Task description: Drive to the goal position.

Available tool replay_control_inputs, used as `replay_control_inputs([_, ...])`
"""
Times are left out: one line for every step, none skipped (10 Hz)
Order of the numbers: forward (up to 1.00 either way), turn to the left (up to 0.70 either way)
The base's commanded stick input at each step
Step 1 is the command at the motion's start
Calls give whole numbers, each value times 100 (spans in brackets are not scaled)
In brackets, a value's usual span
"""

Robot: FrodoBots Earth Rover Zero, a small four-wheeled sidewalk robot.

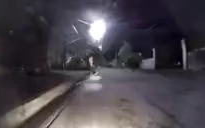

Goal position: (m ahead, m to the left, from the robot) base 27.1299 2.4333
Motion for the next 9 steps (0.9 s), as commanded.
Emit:
replay_control_inputs([50, 0])
replay_control_inputs([50, 0])
replay_control_inputs([50, 0])
replay_control_inputs([50, 0])
replay_control_inputs([50, 0])
replay_control_inputs([50, 0])
replay_control_inputs([50, 0])
replay_control_inputs([50, 0])
replay_control_inputs([50, 0])
